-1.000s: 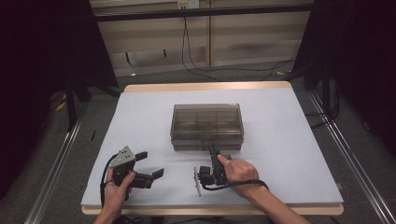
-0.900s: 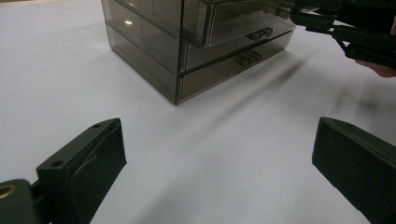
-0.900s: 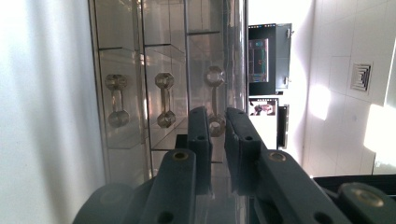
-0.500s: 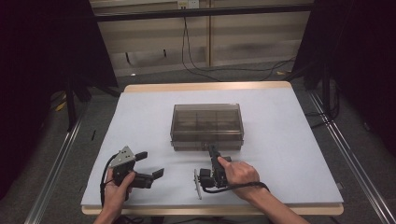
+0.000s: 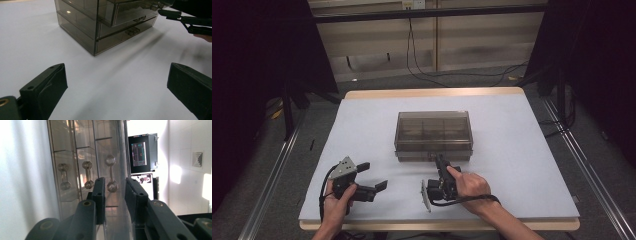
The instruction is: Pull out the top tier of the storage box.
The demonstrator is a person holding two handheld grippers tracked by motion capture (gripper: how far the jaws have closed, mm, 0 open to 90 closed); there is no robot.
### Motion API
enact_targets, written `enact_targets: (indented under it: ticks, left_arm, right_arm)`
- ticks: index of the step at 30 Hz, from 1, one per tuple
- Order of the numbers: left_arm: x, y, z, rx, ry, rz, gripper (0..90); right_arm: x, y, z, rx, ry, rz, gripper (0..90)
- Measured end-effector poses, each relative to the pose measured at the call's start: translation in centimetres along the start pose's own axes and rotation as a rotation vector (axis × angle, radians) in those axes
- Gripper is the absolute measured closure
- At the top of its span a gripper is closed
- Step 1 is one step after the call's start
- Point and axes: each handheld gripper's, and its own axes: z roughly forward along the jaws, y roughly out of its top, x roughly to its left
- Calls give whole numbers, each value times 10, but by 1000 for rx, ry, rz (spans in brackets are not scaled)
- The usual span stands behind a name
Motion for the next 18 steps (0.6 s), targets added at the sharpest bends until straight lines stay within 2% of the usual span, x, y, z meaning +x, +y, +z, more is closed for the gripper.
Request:
enact_targets:
  ticks: [3, 4, 6, 9, 10, 11, 12, 13, 14, 16, 17, 18]
  left_arm:
    - [0, 0, 0, 0, 0, -1, 27]
    - [0, 0, 0, 0, 0, -1, 27]
    - [0, 0, 0, 0, 0, -2, 27]
    - [0, 0, 0, 2, 0, -1, 27]
    - [0, 0, 0, 1, 0, -1, 27]
    - [0, 0, 1, 1, 0, -2, 27]
    - [0, 0, 0, 3, 0, 1, 27]
    - [0, 0, 0, 0, -2, -2, 26]
    - [0, 0, 0, -1, -1, -1, 27]
    - [0, 0, 0, -2, -1, -2, 27]
    - [0, 0, 0, -2, -2, -2, 27]
    - [0, 0, 0, -1, -1, -2, 27]
  right_arm:
    - [-5, -4, -3, -15, 50, 74, 650]
    - [-6, -5, -5, -25, 52, 94, 643]
    - [-12, -7, -5, -53, 75, 110, 633]
    - [-19, -12, -9, -88, 129, 172, 609]
    - [-19, -12, -9, -88, 129, 172, 609]
    - [-20, -13, -10, -94, 159, 203, 604]
    - [-24, -16, -12, -112, 209, 248, 608]
    - [-25, -18, -12, -127, 236, 262, 608]
    - [-27, -20, -13, -140, 259, 296, 608]
    - [-29, -22, -14, -154, 273, 314, 609]
    - [-35, -25, -14, -181, 332, 360, 608]
    - [-35, -25, -14, -181, 332, 360, 608]
